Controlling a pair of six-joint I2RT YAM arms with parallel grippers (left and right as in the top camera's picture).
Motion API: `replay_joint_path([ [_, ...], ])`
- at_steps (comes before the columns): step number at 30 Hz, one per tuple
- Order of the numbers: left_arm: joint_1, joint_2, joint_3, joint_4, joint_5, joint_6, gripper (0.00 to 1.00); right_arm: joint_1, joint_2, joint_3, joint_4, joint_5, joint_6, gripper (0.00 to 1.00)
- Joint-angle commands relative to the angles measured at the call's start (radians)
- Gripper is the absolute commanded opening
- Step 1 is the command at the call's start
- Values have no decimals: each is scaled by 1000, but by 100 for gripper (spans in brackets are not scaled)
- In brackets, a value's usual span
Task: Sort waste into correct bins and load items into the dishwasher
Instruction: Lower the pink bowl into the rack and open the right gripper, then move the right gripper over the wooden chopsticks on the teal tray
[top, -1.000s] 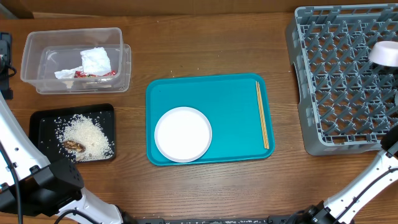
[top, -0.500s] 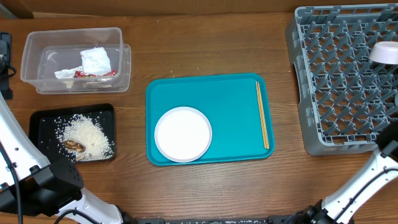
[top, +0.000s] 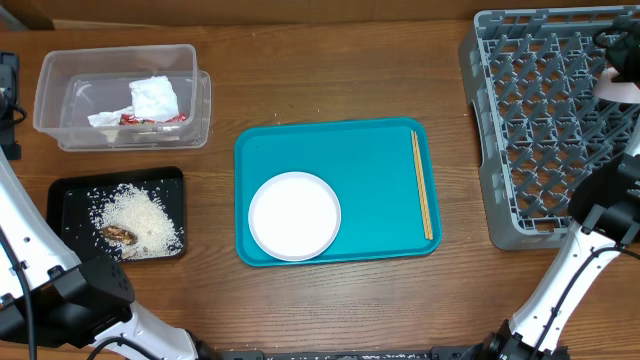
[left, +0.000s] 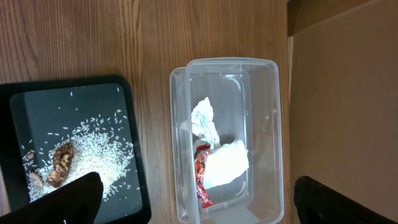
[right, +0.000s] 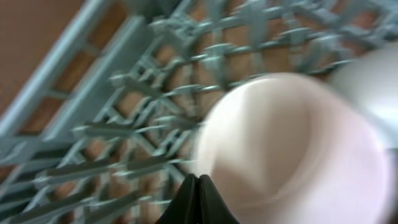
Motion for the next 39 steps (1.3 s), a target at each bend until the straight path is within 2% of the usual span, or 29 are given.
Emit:
replay_joint_path([
  [1, -2, 5, -2, 0, -20, -10, 100, -20, 1, 5, -4, 110, 5, 4],
  [16, -2, 5, -2, -1, -20, -10, 100, -45, 1, 8, -137, 209, 13, 4],
  [22, -2, 5, -2, -1, -20, -10, 100, -44, -57, 8, -190, 203, 45, 4],
  [25, -2, 5, -2, 0, -20, -10, 100, -40, -122, 8, -214, 108, 66, 4],
  [29, -2, 5, -2, -1, -20, -10, 100, -27, -212, 8, -294, -182, 55, 4],
  [32, -2, 5, -2, -1, -20, -10, 100, -7, -247, 8, -392, -503, -107, 4],
  [33, -2, 5, -2, -1, -20, -10, 100, 8, -250, 8, -460, -640, -216, 29],
  [35, -2, 5, -2, 0, -20, -10, 100, 42, -249, 6, -594, -753, -353, 66],
  [36, -2, 5, -2, -1, -20, -10, 100, 66, -248, -2, -615, -749, -382, 70],
  [37, -2, 5, -2, -1, -20, -10, 100, 93, -251, -23, -615, -706, -382, 81],
  [39, -2, 5, -2, -1, -20, -10, 100, 160, -255, -69, -615, -623, -360, 87],
])
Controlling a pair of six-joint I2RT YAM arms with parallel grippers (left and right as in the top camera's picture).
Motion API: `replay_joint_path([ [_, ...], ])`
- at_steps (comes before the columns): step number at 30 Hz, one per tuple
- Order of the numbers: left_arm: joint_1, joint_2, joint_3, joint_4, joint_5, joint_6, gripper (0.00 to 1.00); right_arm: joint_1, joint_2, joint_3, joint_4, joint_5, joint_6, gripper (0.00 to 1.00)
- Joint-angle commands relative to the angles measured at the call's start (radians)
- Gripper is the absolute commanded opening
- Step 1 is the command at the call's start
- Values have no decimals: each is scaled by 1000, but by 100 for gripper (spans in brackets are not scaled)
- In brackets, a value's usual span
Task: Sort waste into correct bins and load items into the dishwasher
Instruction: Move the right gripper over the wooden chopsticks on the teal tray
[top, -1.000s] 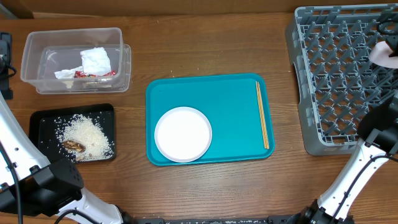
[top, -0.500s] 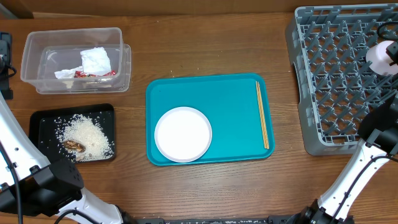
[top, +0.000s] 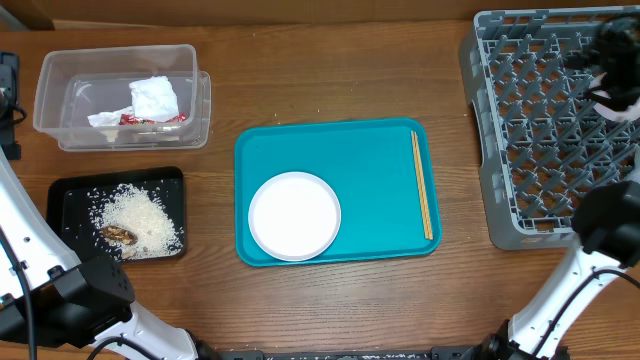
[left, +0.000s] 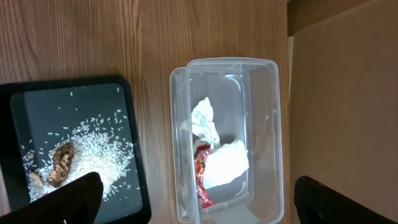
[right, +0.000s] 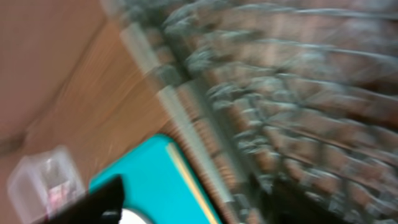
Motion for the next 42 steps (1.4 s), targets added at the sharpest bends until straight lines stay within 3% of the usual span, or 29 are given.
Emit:
replay_joint_path([
  [1, -2, 5, -2, -1, -20, -10, 100, 126, 4, -83, -3, -38, -99, 87],
  [8, -2, 5, -2, 0, -20, -10, 100, 393, 4, -314, -3, 127, -93, 91],
  [10, -2, 5, -2, 0, -20, -10, 100, 457, 4, -346, -3, 219, -35, 92],
  [15, -2, 5, -2, -1, -20, -10, 100, 583, 4, -356, -3, 299, 36, 100],
  [23, -2, 5, -2, -1, -20, -10, 100, 734, 11, -357, 15, 452, 32, 100],
  [24, -2, 5, -2, -1, -20, -10, 100, 747, 11, -357, 19, 464, 32, 91],
  [25, -2, 5, -2, 0, -20, -10, 100, 755, 11, -357, 20, 466, 33, 73],
  [28, -2, 5, -2, 0, -20, -10, 100, 764, 11, -357, 23, 465, 48, 52],
  [42, -2, 5, -2, -1, -20, -10, 100, 761, 12, -366, 45, 470, 62, 52],
])
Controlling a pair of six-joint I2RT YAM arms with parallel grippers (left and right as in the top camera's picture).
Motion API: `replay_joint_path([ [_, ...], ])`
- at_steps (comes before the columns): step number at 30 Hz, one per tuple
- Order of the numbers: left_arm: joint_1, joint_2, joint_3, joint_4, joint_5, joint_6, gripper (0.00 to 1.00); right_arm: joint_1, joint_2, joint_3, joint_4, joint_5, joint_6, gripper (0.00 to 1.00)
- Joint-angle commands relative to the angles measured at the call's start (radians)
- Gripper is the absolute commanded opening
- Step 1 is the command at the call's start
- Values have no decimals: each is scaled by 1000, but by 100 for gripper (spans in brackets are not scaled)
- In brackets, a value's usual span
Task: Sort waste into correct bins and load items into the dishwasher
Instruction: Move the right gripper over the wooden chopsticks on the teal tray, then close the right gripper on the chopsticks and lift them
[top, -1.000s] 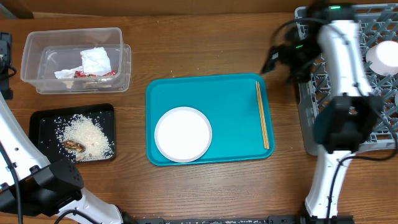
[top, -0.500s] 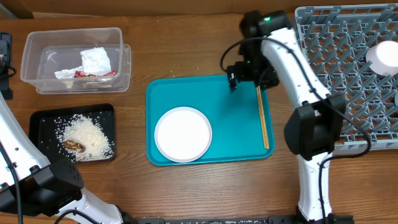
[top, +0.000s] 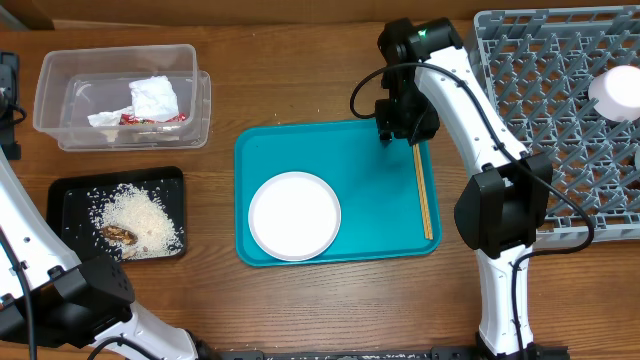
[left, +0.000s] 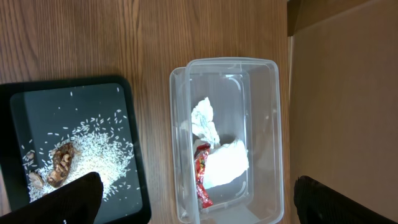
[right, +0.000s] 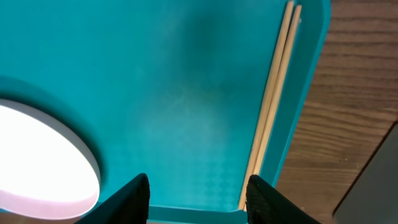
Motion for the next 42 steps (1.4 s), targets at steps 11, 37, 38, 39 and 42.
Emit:
replay_joint_path([
  [11, -2, 5, -2, 0, -20, -10, 100, -6, 0, -212, 117, 70, 1, 50],
  [37, -2, 5, -2, 0, -20, -10, 100, -17, 0, -386, 291, 116, -2, 57],
  [38, -2, 5, -2, -1, -20, -10, 100, -17, 0, -388, 293, 125, -2, 58],
  [39, -2, 5, -2, -1, -20, -10, 100, -17, 0, -388, 295, 131, -2, 57],
  [42, -2, 5, -2, -1, -20, -10, 100, -17, 0, -388, 307, 134, -2, 57],
])
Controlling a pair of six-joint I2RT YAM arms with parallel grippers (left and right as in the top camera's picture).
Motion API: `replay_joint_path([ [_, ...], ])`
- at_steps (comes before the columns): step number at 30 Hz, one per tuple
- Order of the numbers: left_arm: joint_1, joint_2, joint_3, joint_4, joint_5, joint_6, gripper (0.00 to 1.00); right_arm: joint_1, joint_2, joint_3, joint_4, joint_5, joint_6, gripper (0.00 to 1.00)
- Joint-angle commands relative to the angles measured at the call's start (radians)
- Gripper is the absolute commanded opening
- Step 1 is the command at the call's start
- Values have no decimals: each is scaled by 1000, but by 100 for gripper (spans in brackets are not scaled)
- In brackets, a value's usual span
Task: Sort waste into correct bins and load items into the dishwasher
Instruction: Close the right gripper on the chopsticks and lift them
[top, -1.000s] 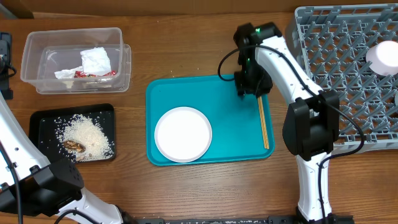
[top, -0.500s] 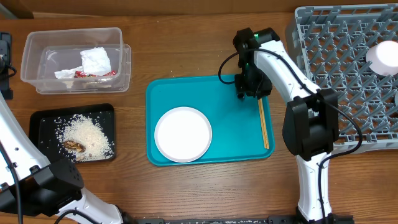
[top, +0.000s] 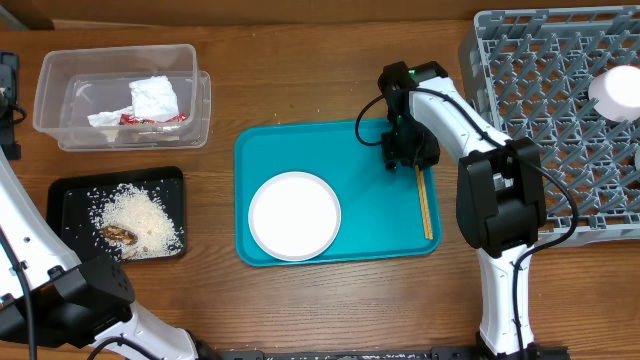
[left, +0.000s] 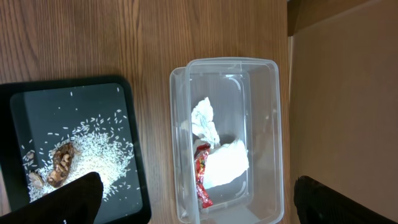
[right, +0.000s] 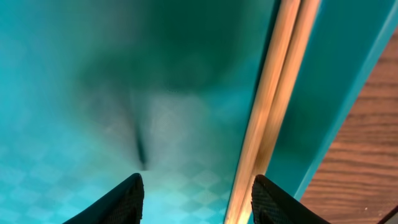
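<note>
A pair of wooden chopsticks (top: 424, 195) lies along the right side of the teal tray (top: 370, 150), with a white plate (top: 294, 215) at the tray's front left. My right gripper (top: 405, 152) is open and low over the tray at the chopsticks' far end. In the right wrist view the chopsticks (right: 273, 112) run between the gripper's (right: 199, 202) spread fingers, close to the right fingertip (right: 283, 202). A white cup (top: 615, 92) stands in the grey dish rack (top: 520, 120). My left gripper (left: 199, 202) hangs open and empty, high above the clear bin (left: 267, 124).
The clear bin (top: 60, 105) at the back left holds crumpled paper and a red wrapper (left: 202, 177). In front of it a black tray (top: 70, 195) carries spilled rice and a brown food scrap (left: 61, 163). A cardboard wall (left: 348, 93) stands behind the bin.
My right gripper has dropped close to the tray and shifted slightly toward the front. The chopsticks now lie between its open fingers. The left arm has not moved.
At first my right gripper was over the far right of the rack with the white cup at its fingers. It was then in blurred motion near the rack. Then the cup stood in the rack and the gripper hung open above the tray; now it is down at the chopsticks.
</note>
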Motion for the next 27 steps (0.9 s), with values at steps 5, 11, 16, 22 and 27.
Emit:
replay_joint_path([
  [5, -2, 5, -2, 0, -20, -10, 100, -3, 0, -7, 33, -5, -2, 57],
  [11, -2, 5, -2, 0, -20, -10, 100, -3, 0, -7, 48, -10, -3, 57],
  [16, -2, 5, -2, 0, -20, -11, 100, -3, 0, -7, 60, 5, -3, 57],
  [22, -2, 5, -2, -1, -20, -10, 100, -3, 0, -7, 63, 18, -3, 57],
  [27, -2, 5, -2, 0, -20, -10, 100, -3, 0, -7, 65, 18, -3, 57],
])
